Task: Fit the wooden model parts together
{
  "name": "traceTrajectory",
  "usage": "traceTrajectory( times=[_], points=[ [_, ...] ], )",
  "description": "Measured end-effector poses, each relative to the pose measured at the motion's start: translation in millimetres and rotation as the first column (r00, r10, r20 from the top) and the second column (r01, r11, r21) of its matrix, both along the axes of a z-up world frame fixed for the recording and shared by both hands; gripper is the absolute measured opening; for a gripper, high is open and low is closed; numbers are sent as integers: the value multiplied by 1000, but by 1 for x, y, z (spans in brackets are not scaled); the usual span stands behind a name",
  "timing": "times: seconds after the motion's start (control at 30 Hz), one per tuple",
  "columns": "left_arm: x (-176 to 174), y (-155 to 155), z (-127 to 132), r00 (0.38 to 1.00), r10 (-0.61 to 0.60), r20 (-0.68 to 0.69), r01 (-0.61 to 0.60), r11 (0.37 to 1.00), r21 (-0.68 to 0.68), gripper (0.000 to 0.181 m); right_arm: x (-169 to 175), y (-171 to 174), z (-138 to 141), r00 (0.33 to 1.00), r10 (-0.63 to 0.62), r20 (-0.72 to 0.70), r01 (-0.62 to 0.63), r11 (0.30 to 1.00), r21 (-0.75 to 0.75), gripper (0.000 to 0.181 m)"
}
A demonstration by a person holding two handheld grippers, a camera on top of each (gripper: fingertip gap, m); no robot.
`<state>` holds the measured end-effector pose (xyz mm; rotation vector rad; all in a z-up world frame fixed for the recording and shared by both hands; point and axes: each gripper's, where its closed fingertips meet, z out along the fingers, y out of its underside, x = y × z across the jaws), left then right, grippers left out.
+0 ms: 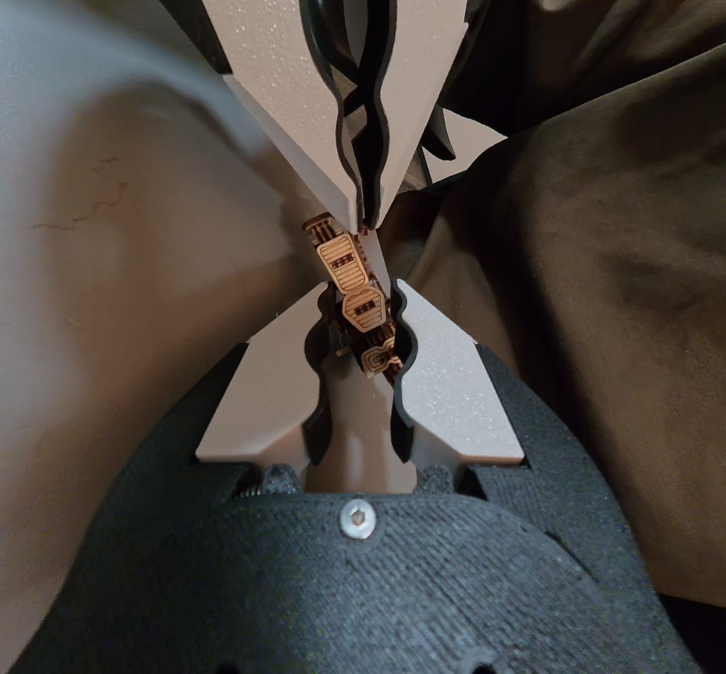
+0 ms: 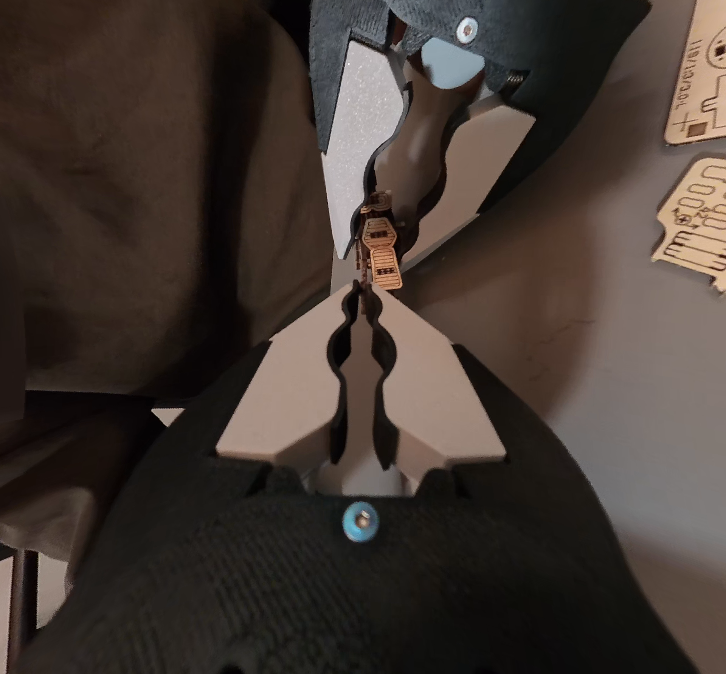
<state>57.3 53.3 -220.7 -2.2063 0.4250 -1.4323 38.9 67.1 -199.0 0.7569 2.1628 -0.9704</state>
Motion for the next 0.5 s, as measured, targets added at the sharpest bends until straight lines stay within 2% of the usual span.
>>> traceTrajectory(
  times=[0.5],
  points=[
    [0, 0, 1, 1000, -2, 22, 2, 1000, -15, 25, 0, 0, 2, 998, 3, -57, -3, 1000, -13, 0]
  ],
)
